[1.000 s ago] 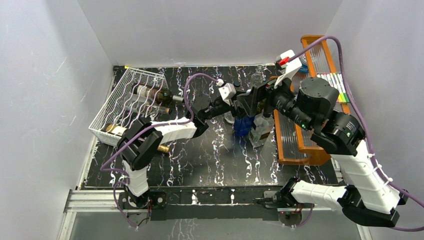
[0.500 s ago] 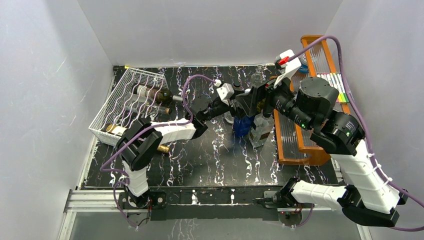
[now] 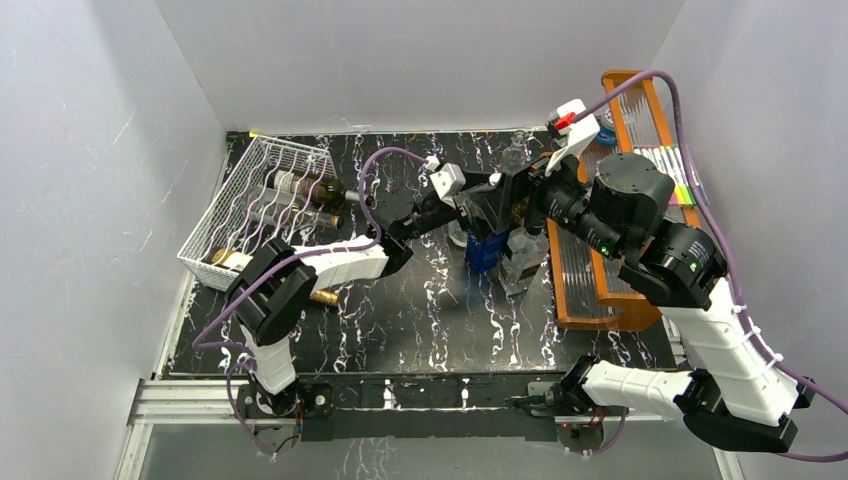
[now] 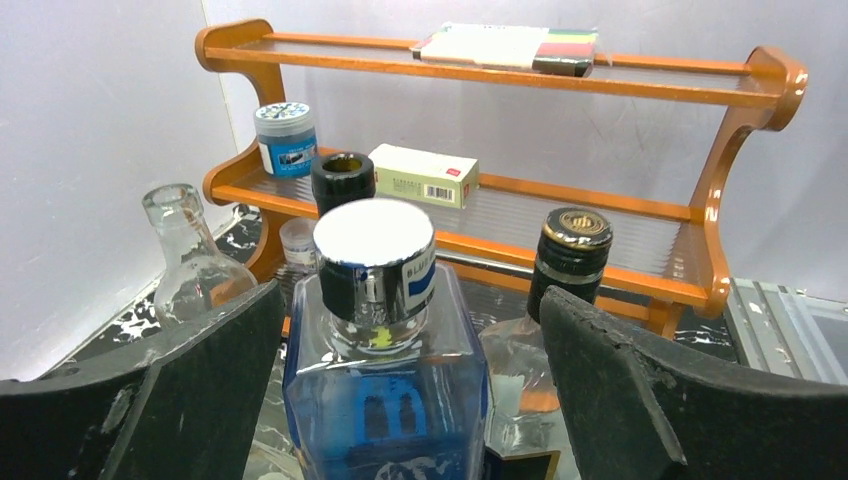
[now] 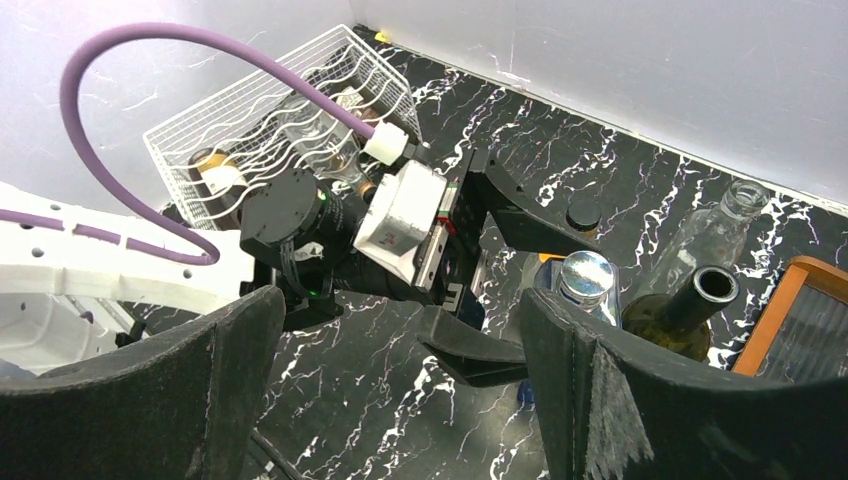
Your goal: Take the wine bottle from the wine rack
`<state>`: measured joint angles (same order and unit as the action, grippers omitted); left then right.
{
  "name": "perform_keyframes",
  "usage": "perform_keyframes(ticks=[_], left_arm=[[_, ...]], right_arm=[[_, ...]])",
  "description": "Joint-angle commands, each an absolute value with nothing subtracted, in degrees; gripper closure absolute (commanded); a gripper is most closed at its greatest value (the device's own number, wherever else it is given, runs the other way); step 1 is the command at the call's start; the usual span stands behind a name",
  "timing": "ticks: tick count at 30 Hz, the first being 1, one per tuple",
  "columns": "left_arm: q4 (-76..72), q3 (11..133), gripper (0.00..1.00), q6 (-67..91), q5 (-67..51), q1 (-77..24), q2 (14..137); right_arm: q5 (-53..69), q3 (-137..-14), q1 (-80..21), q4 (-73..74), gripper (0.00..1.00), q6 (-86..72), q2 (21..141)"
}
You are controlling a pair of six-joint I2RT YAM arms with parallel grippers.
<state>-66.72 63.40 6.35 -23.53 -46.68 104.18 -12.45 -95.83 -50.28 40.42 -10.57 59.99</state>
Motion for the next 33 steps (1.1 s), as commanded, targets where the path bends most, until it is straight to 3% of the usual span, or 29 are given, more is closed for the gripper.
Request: perform_keyframes(ticks=[1,9,21,28,33], left_arm=[[-66.99,63.72,0.02,5.67,-24.9,-46.85,97.33],[-50.81,58.66,0.02,3.24,-25.89,-46.82,83.14],[-0.92,54.49,0.02,2.0,-1.49,-43.15,53.6],[16.79,61.29,0.02,5.78,9.89,-25.85,50.99],[24.46,68.64,0.02,9.25,2.98,-6.87,56.68]], right_arm=[[-11.69,-96.5,-50.39,37.46,0.02,-10.28,60.17],[-9.88,-96.86,-50.41,36.47,0.02,-9.4,61.5],[-4.55,-97.82,-50.42,33.09,0.02,-9.4,67.17],[1.64,-99.66,-50.45,32.0,0.02,-9.46,74.97],[8.1,-102.33,-50.85,33.04,0.02,-10.1,83.4]])
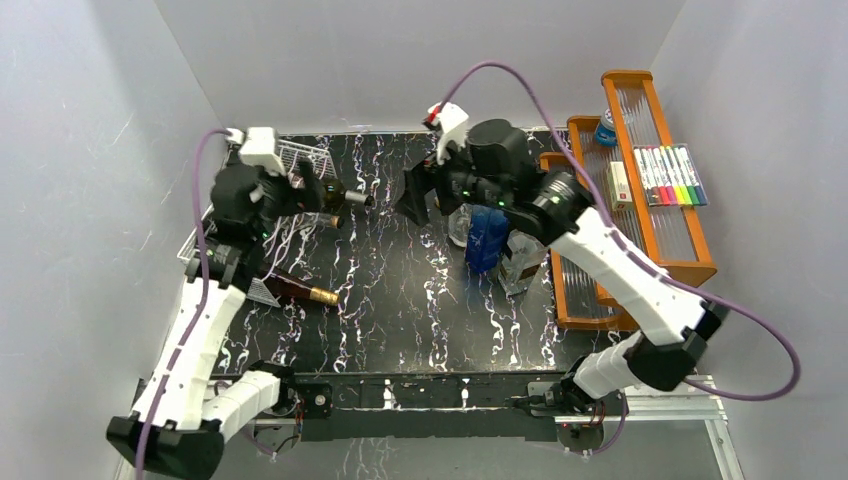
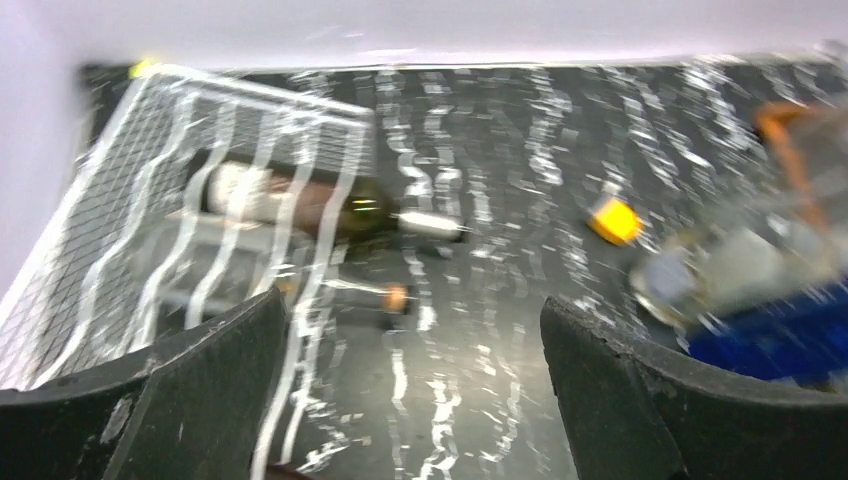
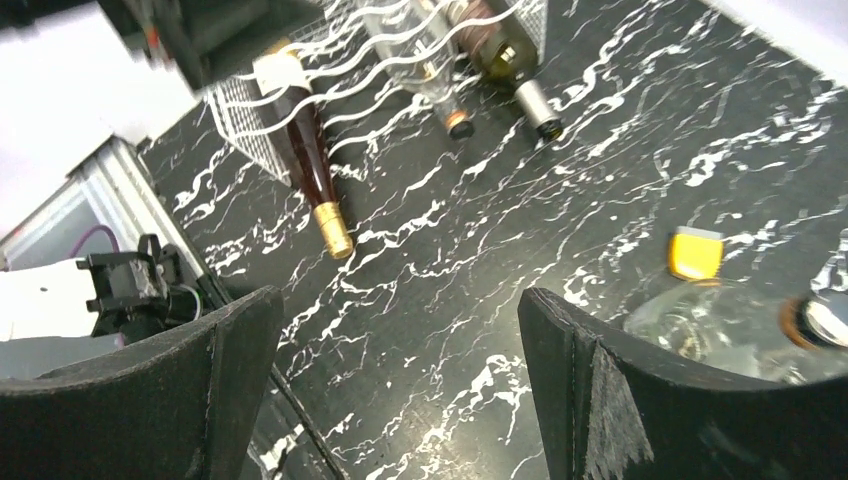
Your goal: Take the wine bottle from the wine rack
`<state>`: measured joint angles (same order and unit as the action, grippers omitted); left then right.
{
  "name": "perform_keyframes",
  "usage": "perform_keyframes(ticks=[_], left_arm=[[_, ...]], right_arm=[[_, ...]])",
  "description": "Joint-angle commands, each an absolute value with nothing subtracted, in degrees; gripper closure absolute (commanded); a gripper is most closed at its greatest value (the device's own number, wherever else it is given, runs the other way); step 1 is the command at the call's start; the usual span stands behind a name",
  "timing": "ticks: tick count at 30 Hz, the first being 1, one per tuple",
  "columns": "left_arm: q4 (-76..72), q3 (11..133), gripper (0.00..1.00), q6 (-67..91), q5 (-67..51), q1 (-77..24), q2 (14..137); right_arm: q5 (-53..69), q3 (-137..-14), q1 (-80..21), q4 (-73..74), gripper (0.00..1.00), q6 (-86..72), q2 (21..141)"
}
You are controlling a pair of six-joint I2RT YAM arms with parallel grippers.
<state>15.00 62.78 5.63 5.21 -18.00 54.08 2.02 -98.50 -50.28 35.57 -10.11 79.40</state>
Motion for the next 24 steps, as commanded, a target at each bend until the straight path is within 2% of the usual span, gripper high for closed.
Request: perform_keyframes(ticks=[1,10,19,24], left_arm=[[24.89,69.51,0.02,10.64,0.65,-3.32,57.42],[26.54,75.72,0.02,13.38,1.56,-1.85,58.71],[28.55,75.07,0.02,8.75,9.81,-2.64,54.83],[28.45,73.54,0.02,7.4,11.48,-4.02,53.56]], right_arm=[[8.54,-102.7,-51.41,33.0,0.02,-10.27,84.68],[9.79,-98.04,-60.23,24.96,0.02,-13.12,94.8],[12.11,-92.07,-65.28,6.74,0.02,-15.06,109.12],[11.43,-94.06,-65.87,3.7,0.02,-13.56,117.96]])
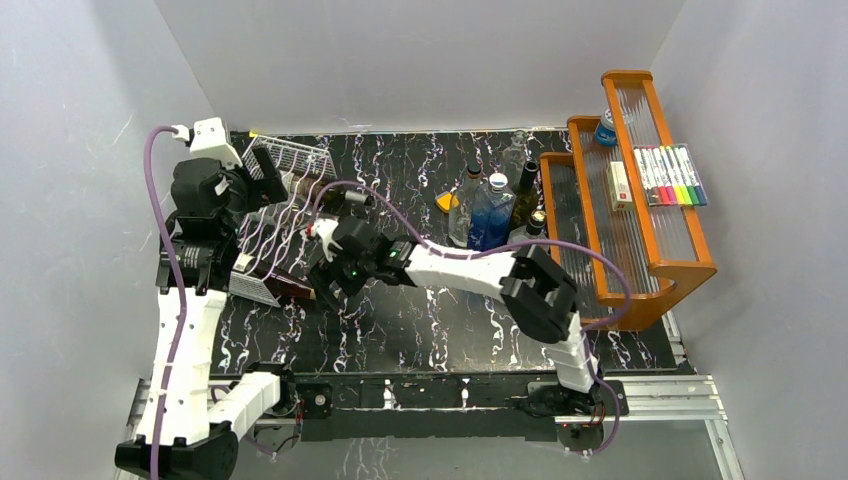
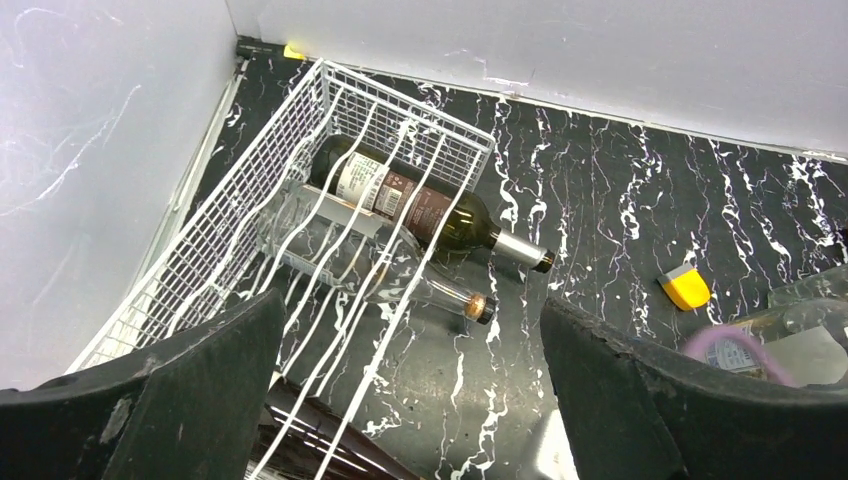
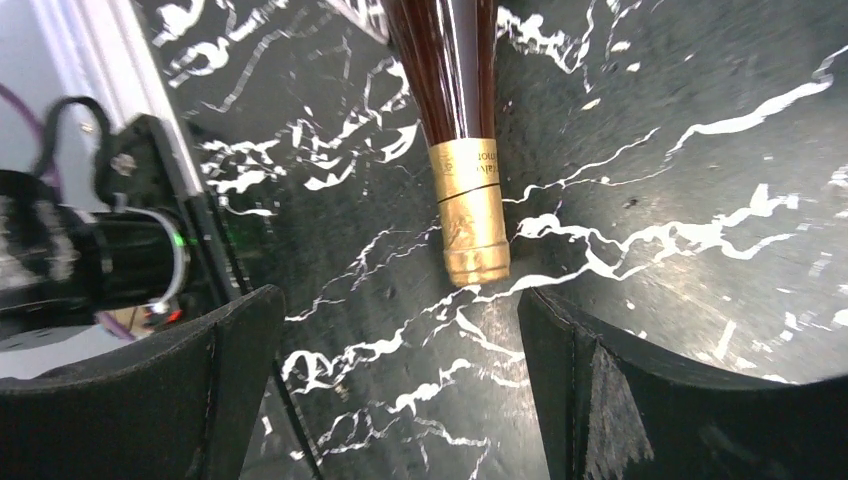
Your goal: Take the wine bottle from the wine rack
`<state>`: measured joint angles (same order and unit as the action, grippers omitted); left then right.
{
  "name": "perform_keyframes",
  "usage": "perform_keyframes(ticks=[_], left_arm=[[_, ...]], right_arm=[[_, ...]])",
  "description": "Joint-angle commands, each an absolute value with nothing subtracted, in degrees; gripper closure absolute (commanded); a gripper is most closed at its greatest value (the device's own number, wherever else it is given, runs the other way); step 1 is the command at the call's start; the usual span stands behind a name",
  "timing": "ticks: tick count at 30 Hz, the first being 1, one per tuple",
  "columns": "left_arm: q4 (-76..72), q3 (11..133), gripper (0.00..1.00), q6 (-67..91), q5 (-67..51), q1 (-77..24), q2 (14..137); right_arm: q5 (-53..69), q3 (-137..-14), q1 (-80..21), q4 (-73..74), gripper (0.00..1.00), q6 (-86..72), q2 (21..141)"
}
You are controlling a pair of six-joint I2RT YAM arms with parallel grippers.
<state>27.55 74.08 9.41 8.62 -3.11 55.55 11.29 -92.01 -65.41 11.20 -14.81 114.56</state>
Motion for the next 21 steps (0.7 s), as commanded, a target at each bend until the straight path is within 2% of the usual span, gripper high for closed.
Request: perform_keyframes(ticks=[1,15,18,21], left_arm=[[28.47,73.25,0.02,7.38,11.44,-4.12,53.31],[27.51,70.06,0.02,7.39,8.55,-4.7,52.14],[27.42,69.99,0.02,7.18,8.83,-4.9,52.23],[27.71,70.63,0.02,5.97,9.68,-5.54,52.25]], right_arm=[[11.39,-95.29,-65.96,4.42,0.02,-12.65,119.51],[12.9,-103.36,-66.49,5.52,0.07,-8.07,130.34],[10.72,-104.02,-66.38,6.09,0.09,-8.29,129.69],[7.17,-100.63,-64.88,4.43,0.04,-9.4,124.65]])
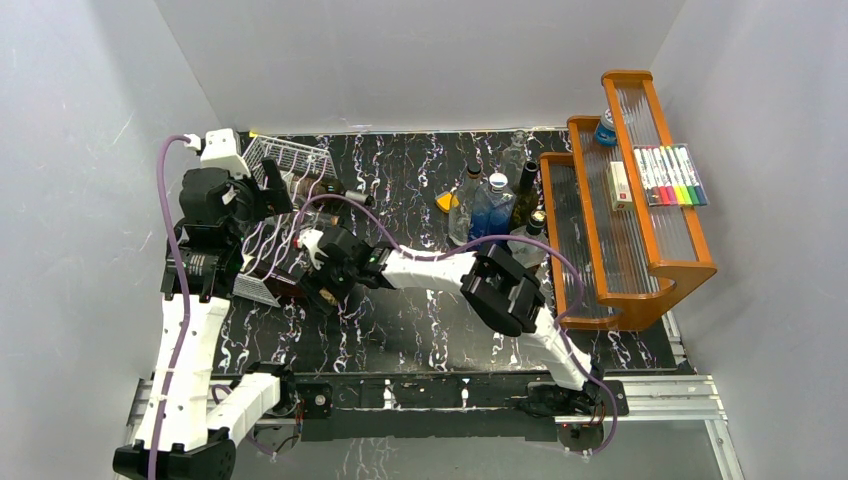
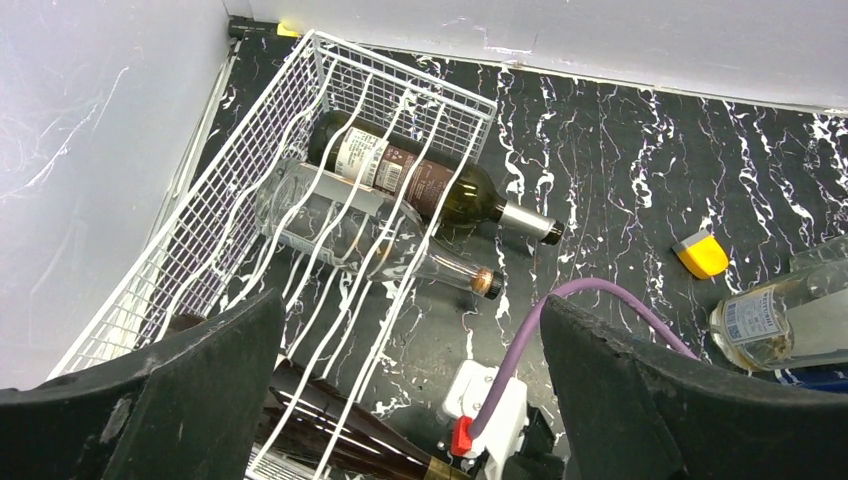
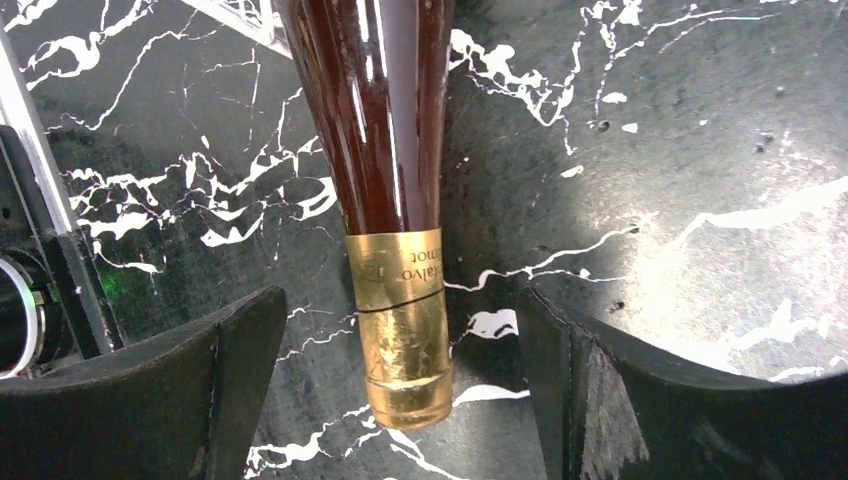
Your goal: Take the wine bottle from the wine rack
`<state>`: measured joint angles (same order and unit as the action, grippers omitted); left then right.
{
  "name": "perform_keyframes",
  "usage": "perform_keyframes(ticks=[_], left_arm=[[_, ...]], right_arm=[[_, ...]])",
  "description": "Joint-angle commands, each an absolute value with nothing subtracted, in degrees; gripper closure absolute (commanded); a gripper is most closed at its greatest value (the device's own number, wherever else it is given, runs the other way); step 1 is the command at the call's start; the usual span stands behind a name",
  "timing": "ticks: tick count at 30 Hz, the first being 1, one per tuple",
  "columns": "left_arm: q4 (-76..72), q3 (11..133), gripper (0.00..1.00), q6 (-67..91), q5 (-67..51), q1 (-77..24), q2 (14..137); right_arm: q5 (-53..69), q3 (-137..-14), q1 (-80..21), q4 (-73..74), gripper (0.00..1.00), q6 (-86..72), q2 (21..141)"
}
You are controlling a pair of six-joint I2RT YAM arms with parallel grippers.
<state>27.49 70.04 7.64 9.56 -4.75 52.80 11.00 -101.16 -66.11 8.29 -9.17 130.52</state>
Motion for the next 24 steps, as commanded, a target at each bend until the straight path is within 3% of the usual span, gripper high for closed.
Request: perform_keyframes(ticks=[1,9,24], left_arm=[[27.77,70.74,0.02,5.7,10.33,-5.68,52.15],[27.45,70.55,0.02,4.75,11.44,-6.77,52.35],[27.33,70.14,0.02,3.87,13.09,-9.46,52.48]], right_arm=[[7.44,-99.64,-64.0,4.37,0.03,-10.39,123.16],[7.59,-96.67,-57.32,4.24,0.02,-10.12,116.47],[11.69,-115.73,-51.4,2.25,0.02,-8.49,136.47]])
